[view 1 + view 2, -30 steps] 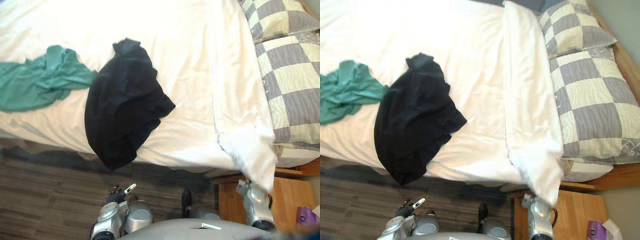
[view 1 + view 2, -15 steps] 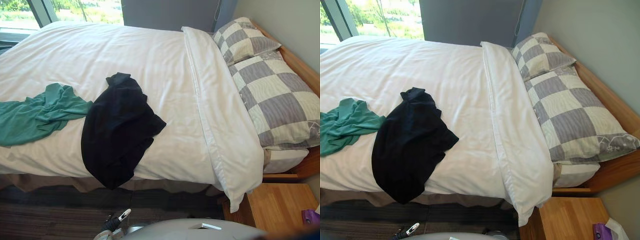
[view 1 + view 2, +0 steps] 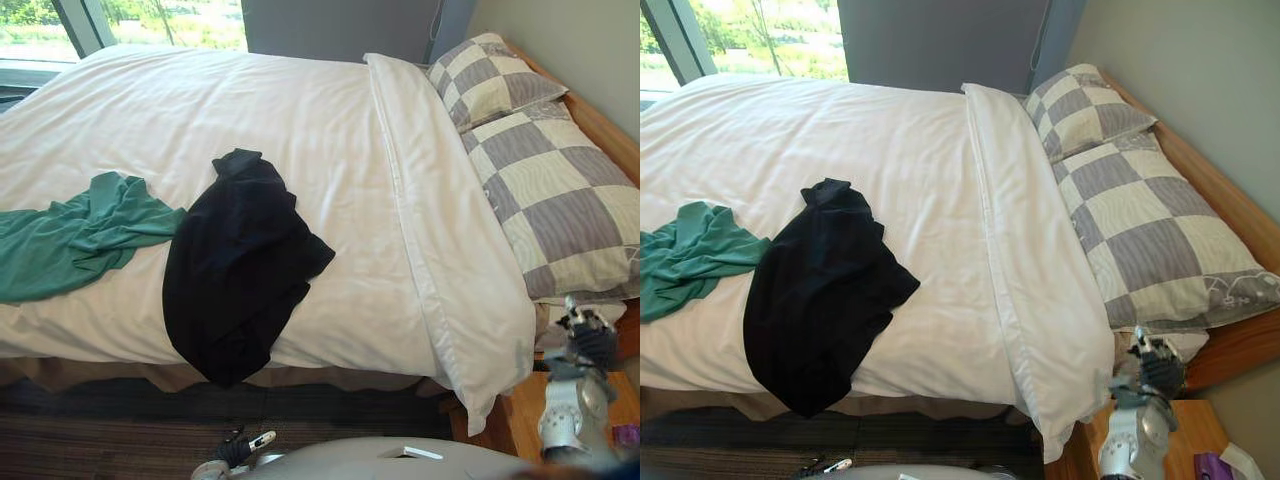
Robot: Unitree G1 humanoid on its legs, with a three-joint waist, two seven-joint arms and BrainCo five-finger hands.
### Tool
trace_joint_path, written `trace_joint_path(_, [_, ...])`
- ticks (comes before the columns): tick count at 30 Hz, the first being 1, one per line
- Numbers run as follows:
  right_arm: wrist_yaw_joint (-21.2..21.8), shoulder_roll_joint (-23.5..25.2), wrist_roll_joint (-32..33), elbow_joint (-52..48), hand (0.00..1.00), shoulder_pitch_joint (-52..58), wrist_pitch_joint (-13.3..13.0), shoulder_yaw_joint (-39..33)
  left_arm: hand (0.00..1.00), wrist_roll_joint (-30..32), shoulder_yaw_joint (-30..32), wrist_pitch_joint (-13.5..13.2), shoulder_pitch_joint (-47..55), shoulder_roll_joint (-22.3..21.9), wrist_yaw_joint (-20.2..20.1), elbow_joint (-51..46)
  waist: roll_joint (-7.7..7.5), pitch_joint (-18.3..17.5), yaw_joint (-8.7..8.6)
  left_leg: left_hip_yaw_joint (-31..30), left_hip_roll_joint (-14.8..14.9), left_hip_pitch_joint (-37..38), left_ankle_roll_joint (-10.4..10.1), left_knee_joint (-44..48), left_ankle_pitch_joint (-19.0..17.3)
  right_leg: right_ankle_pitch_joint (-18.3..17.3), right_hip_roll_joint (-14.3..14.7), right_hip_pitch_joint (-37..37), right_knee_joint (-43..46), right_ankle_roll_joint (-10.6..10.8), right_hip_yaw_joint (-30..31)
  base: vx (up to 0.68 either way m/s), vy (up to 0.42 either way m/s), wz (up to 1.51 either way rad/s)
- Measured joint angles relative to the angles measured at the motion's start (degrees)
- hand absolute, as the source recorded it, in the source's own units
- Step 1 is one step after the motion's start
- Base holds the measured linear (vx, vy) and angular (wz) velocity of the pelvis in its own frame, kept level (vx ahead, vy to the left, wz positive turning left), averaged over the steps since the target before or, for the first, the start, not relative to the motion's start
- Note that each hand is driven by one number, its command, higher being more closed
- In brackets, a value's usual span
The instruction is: Tidy the bed and pick cloth on bed and put in laundry
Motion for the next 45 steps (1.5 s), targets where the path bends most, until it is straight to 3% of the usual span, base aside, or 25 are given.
trace_joint_path(5, [-0.01, -0.29, 8.36, -9.49, 1.00, -7.13, -0.47, -0.01, 0.00, -0.64, -2.55, 0.12, -2.16, -0.89, 0.05, -1.67, 2.94, 4.58, -0.11, -0.21, -0.41, -7.28, 0.79, 8.20, -3.00, -3.94, -1.70, -8.35, 9.83, 0.20, 0.95, -0.06, -0.039, 0.02])
trace_joint_path(9, [-3.23, -6.66, 9.55, -11.46, 1.00, -21.74, -0.45, 1.94, 0.00, -2.44, -4.93, -3.02, -8.72, -0.51, -0.23, -2.28, 5.81, 13.58, -0.02, -1.38, 0.43, -22.90, 1.75, 24.80, -8.48, -7.25, -2.01, -23.50, 22.98, -0.21, 3.13, -0.17, -0.071, 0.03])
trace_joint_path(15, [-6.75, -10.54, 10.47, -8.17, 1.00, -34.80, -1.63, 3.06, 0.00, -9.75, -4.90, -8.00, -19.46, 1.57, 0.94, -2.18, 6.32, 25.01, -1.15, -6.47, 2.60, -44.07, 1.91, 44.98, -13.67, -11.90, -0.77, -43.34, 41.04, -1.30, 3.68, -0.17, -0.087, 0.21])
trace_joint_path(19, [-4.26, -10.80, 11.17, -6.01, 1.00, -40.43, -6.69, 4.63, 0.00, -13.16, -4.56, -10.29, -26.60, -0.37, 2.57, -2.22, 6.18, 25.72, -2.08, -8.14, 3.56, -54.57, 1.86, 51.92, -15.36, -12.20, 0.01, -53.16, 46.85, -1.09, 3.99, -0.16, -0.046, 0.12])
trace_joint_path(22, [-1.39, -10.42, 13.32, -2.39, 1.00, -42.00, -9.12, 5.24, 0.00, -13.28, -3.84, -11.67, -28.13, -0.73, 3.30, -2.14, 6.21, 25.70, -2.08, -8.70, 4.31, -56.31, 2.10, 54.33, -16.30, -12.43, 0.70, -54.24, 47.68, -0.67, 3.96, -0.13, 0.023, -0.06])
trace_joint_path(26, [3.68, -5.50, 16.15, 3.21, 1.00, -41.19, -12.54, 3.48, 0.00, -13.91, 2.35, -14.20, -28.10, -3.18, 3.42, -1.71, 5.27, 25.33, -3.02, -8.36, 4.79, -54.84, 1.93, 54.53, -16.20, -11.60, 0.97, -52.31, 46.86, -0.61, 4.02, -0.06, 0.018, -0.04])
trace_joint_path(30, [6.40, -0.88, 16.13, 8.20, 1.00, -34.59, -13.66, 3.24, 0.00, -13.92, 4.45, -15.44, -27.20, -6.35, 3.74, -1.64, 3.83, 24.35, -3.10, -5.49, 5.67, -47.62, 1.99, 50.47, -15.50, -9.54, 1.58, -45.96, 41.90, -1.10, 4.87, 0.03, 0.022, -0.34])
trace_joint_path(31, [6.38, 1.31, 16.11, 13.59, 1.00, -30.72, -12.97, 1.93, 0.00, -13.98, 4.42, -15.38, -26.13, -7.09, 3.73, -1.67, 2.69, 22.84, -3.13, -4.12, 6.23, -44.80, 1.97, 48.58, -15.41, -9.02, 1.89, -43.82, 39.98, -1.16, 5.59, 0.11, 0.035, -0.54])
trace_joint_path(33, [5.70, 3.63, 16.05, 24.11, 1.00, -22.70, -10.69, -1.05, 0.00, -14.35, 3.90, -14.85, -24.92, -8.72, 3.69, -1.63, 1.86, 20.84, -3.22, -2.67, 6.29, -40.65, 1.95, 45.91, -15.38, -8.82, 1.99, -40.46, 37.62, -1.15, 6.18, 0.14, 0.019, -0.38])
trace_joint_path(34, [5.56, 5.15, 15.43, 28.69, 0.00, -17.27, -9.64, -2.42, 0.00, -15.05, 3.90, -14.55, -24.07, -9.95, 3.68, -1.64, 2.15, 20.27, -3.37, -1.85, 6.28, -38.23, 1.91, 44.31, -15.40, -8.76, 2.04, -38.31, 35.99, -1.17, 6.38, 0.11, 0.013, -0.31])
trace_joint_path(36, [5.56, 7.99, 13.82, 31.81, 0.00, -9.55, -8.53, -2.79, 0.00, -15.62, 2.95, -13.41, -23.03, -10.35, 3.56, -0.70, 2.49, 19.71, -4.73, -0.31, 6.29, -34.77, 1.69, 41.35, -15.31, -8.27, 2.34, -35.63, 32.95, -1.41, 6.86, 0.15, 0.040, -0.44])
trace_joint_path(38, [5.53, 8.70, 8.94, 31.89, 0.00, -4.08, -8.25, -2.77, 0.00, -15.62, 2.79, -12.50, -22.37, -10.37, 3.65, -0.22, 2.58, 19.19, -4.87, 1.69, 6.26, -30.82, 1.56, 37.83, -15.22, -7.49, 2.36, -32.75, 29.36, -1.44, 6.93, 0.15, 0.051, -0.54])
trace_joint_path(40, [4.71, 8.60, -7.14, 31.77, 0.00, 0.85, -8.45, -1.54, 0.00, -15.61, 2.72, -12.20, -20.71, -10.31, 3.73, 0.20, 2.49, 15.81, -4.88, 3.01, 6.00, -26.61, 1.69, 33.42, -14.34, -6.21, 2.16, -28.66, 24.87, -0.89, 6.00, 0.16, 0.048, -0.20])
trace_joint_path(43, [4.44, 8.45, -25.36, 32.44, 0.00, 5.16, -8.65, 3.55, 0.00, -15.13, 2.88, -10.90, -18.29, -10.16, 3.23, 0.27, 2.00, 10.19, -4.25, 2.34, 5.54, -22.45, 0.79, 28.16, -12.22, -5.22, 0.83, -23.70, 20.53, -0.41, 2.94, 0.24, 0.020, 0.29])
trace_joint_path(45, [4.61, 8.55, -30.81, 34.03, 0.00, 5.77, -8.81, 5.83, 0.00, -13.42, 3.07, -9.85, -16.83, -10.19, 3.01, 0.45, 1.89, 7.51, -4.00, 2.00, 4.88, -19.59, 0.66, 24.58, -10.67, -4.13, -0.23, -20.12, 17.06, 0.47, 0.11, 0.25, 0.048, 0.36])
